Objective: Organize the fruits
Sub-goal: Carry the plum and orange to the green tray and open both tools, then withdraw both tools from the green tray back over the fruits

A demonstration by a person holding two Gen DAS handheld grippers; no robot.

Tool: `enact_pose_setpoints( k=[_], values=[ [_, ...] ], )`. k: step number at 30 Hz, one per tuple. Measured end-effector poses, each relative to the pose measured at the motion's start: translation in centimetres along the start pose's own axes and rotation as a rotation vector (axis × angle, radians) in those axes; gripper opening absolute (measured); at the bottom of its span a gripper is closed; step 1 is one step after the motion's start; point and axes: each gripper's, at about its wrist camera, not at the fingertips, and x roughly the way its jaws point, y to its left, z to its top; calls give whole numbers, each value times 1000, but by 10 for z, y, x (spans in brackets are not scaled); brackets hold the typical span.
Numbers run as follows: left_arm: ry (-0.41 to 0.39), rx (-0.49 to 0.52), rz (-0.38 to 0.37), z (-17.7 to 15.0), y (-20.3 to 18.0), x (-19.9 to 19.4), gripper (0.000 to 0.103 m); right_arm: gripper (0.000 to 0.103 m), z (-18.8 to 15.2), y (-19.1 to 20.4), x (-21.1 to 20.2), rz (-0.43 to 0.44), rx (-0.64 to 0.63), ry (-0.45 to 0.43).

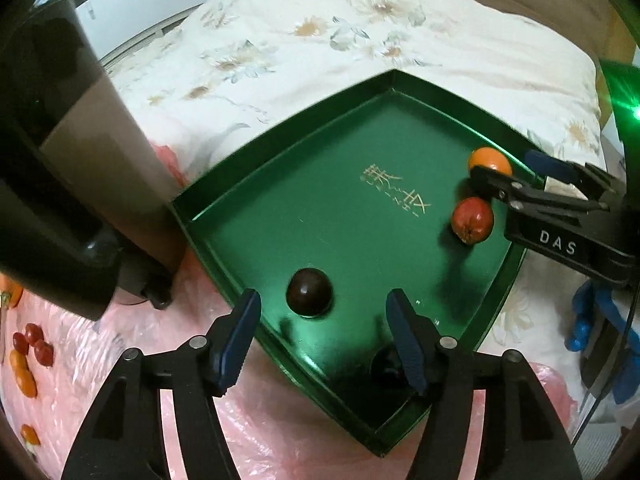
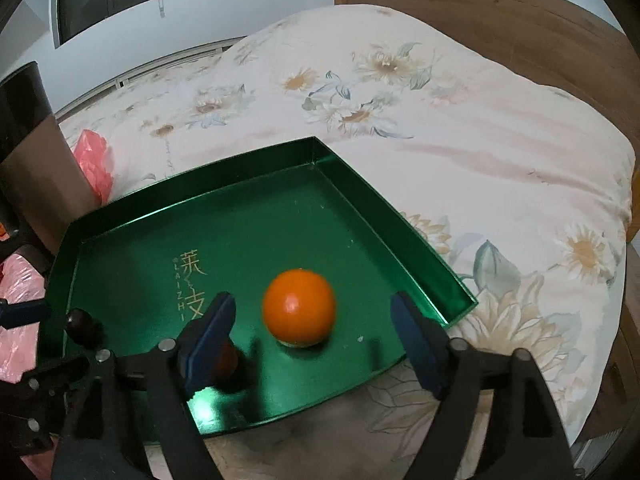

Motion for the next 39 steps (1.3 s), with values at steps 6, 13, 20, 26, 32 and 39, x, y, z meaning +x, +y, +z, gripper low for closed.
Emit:
enact_pose_setpoints(
  k=[6, 13, 20, 26, 32, 39],
  values=[
    [-52, -46, -22, -9, 11, -25, 59, 103, 2, -4, -25, 1, 15, -42],
    [-109, -47, -27, -34, 12, -59, 59, 103, 2, 3, -68, 47, 30, -136],
    [-138, -50, -43, -58, 15, -96, 59, 103, -12, 34, -116, 20, -20, -237],
    [-134, -94, -56, -77, 32, -121, 59, 103, -25, 56, -136, 68, -23, -222],
    [-151, -131, -12, -99, 46, -140, 62, 103, -44, 75, -148, 119, -16, -186],
    [-143, -164, -10, -126, 59, -154, 62, 103, -60, 98, -167, 160, -23, -171]
  ],
)
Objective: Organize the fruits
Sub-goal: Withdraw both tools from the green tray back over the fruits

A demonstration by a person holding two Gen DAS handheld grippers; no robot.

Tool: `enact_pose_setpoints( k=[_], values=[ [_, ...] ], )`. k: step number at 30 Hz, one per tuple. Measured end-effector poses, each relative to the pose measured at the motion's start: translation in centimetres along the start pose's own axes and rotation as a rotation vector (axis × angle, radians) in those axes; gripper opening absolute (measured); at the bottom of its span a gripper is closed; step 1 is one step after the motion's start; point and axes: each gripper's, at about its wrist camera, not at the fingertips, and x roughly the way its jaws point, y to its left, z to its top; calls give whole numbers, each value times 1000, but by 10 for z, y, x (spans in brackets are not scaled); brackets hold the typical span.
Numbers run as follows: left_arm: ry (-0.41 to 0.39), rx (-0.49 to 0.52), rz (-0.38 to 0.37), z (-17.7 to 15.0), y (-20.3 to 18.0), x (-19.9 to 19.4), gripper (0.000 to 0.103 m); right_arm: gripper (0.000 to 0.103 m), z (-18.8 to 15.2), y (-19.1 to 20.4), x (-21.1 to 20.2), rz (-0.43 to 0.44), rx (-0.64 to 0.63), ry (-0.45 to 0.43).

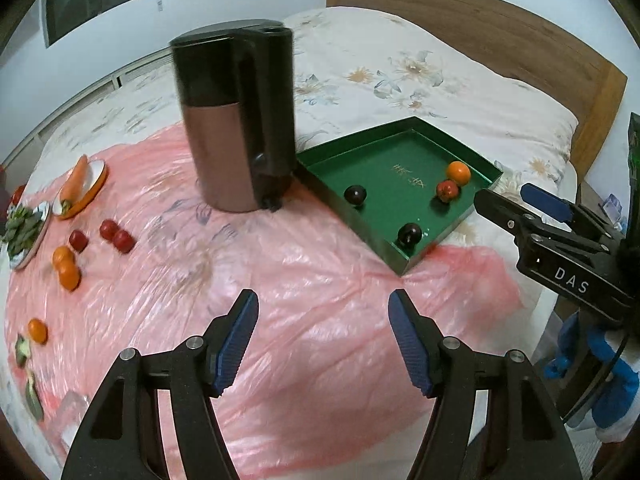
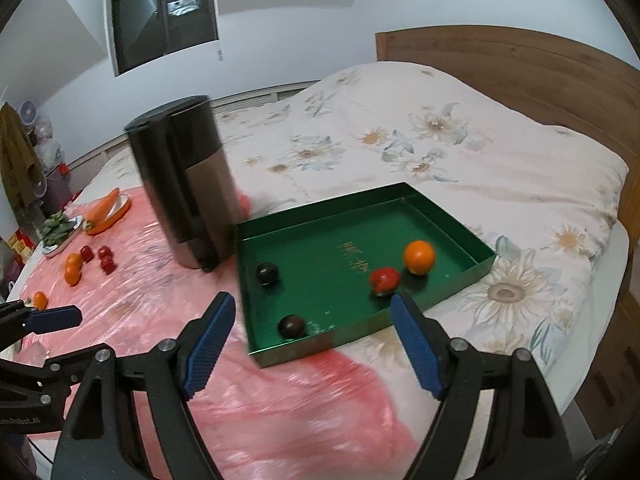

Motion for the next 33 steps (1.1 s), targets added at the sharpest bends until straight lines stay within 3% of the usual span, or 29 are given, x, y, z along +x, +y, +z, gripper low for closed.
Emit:
enact_pose_setpoints(
  k=[9, 33],
  values=[
    [1, -51, 3, -29, 23, -21, 62, 103, -16, 29, -19, 44, -14, 6],
    [-91, -163, 168, -116, 101, -80, 62, 103, -59, 155, -43, 165, -170, 58]
  ],
)
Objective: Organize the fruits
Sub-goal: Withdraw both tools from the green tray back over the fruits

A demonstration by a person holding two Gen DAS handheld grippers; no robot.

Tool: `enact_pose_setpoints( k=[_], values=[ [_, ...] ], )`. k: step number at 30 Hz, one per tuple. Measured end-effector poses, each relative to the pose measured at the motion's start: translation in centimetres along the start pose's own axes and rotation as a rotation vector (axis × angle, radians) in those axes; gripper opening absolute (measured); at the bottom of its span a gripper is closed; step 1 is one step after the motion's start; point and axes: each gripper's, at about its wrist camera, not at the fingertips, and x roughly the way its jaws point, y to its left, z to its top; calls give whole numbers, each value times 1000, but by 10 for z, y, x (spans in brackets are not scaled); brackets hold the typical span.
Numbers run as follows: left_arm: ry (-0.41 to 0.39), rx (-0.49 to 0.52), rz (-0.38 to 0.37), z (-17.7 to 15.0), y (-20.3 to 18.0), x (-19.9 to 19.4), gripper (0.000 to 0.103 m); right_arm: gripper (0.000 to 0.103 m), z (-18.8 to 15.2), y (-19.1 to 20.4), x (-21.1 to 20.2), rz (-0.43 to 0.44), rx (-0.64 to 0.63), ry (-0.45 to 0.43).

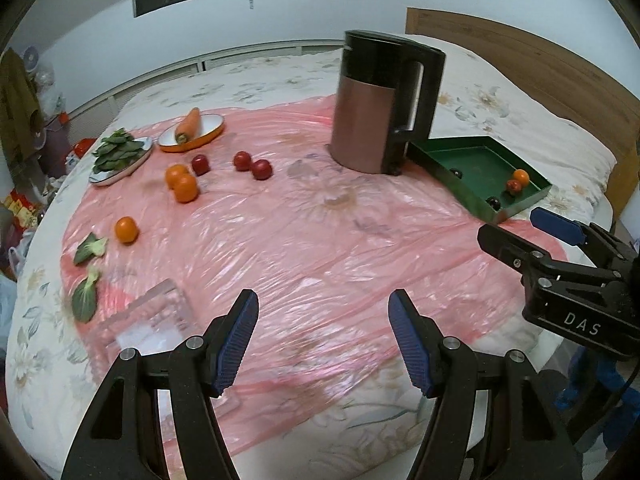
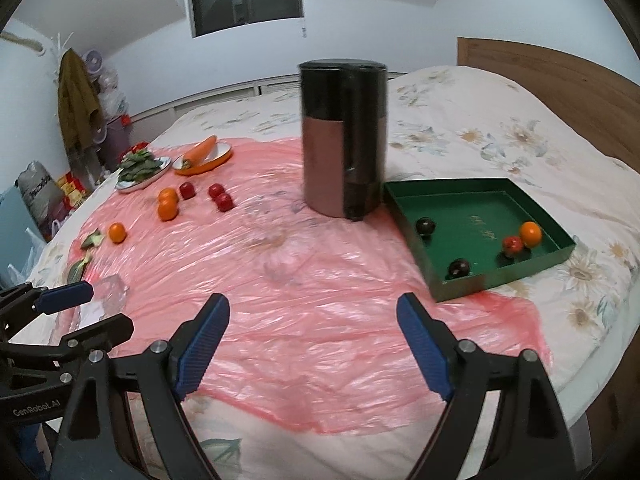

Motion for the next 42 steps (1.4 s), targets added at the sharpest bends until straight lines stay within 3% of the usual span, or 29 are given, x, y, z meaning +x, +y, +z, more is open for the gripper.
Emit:
enact_pose_setpoints(
  k=[18, 42],
  values=[
    [-36, -45, 54, -3, 43, -4, 62, 103, 7, 48, 18, 78, -80, 0],
    [-7, -138, 136, -2, 105, 26, 62, 103, 18, 87, 76, 173, -126, 44]
  ],
)
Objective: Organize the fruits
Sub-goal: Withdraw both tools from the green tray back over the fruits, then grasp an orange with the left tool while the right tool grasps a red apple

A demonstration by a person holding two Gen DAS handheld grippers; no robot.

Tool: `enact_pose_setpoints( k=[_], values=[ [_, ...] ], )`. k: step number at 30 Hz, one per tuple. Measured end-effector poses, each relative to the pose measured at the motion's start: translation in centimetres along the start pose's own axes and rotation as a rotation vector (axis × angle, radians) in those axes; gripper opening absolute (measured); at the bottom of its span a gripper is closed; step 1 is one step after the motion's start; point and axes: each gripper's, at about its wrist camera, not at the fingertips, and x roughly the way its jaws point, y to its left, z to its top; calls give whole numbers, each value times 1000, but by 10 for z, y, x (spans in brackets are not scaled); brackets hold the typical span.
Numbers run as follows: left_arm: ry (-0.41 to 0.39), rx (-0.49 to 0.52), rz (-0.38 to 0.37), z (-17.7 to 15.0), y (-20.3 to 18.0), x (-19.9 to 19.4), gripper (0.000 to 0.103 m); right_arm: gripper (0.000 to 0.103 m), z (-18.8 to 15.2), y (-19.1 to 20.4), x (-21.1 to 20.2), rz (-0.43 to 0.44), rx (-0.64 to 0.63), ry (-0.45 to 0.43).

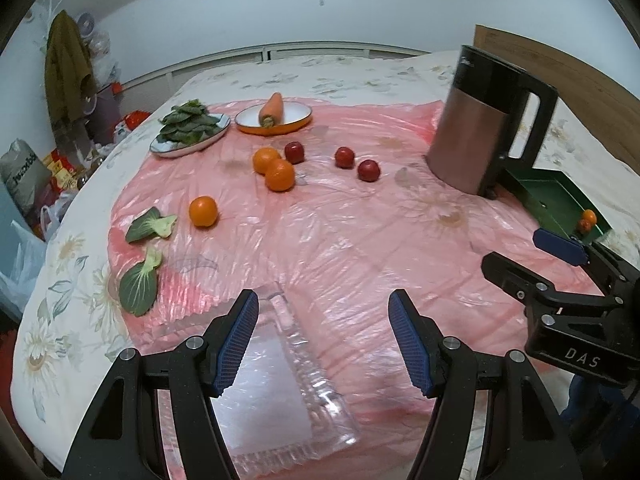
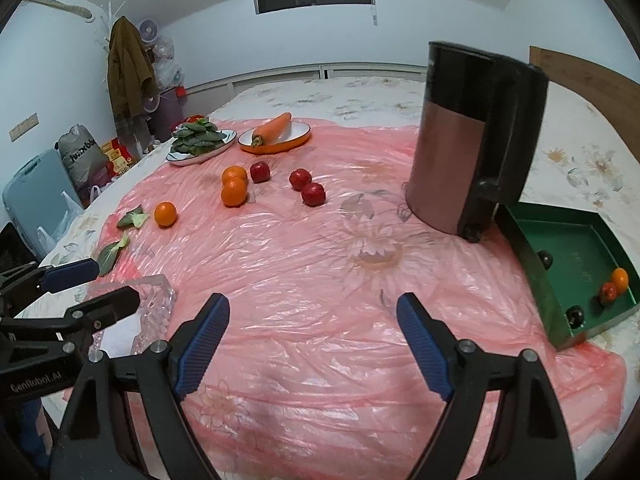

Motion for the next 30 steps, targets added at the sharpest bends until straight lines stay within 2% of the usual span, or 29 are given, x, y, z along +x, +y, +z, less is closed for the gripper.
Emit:
enact_pose_setpoints(
  k=[6, 9, 10, 14, 18, 27, 30],
  values=[
    [14, -12, 40, 2, 16, 11, 62, 103, 3, -2, 17, 18, -8, 27],
    [11, -47, 65, 6, 30, 13, 68, 103, 7, -2, 24, 22, -27, 36],
    [8, -58, 69, 7, 36, 14, 72, 103, 9, -1, 27, 25, -37, 38],
    [-8, -107, 99, 18, 61, 18, 73, 103, 25, -3, 38, 37, -62, 33],
    [-1, -148, 98, 29, 84, 30, 73, 103, 45, -4, 56, 50, -80, 27],
    [24, -200, 94, 59, 125, 79, 72, 103, 89, 0, 122, 64, -134, 54],
    [43, -198, 101, 65, 131, 97, 72, 95, 96, -1, 147, 56, -147, 89]
  ],
)
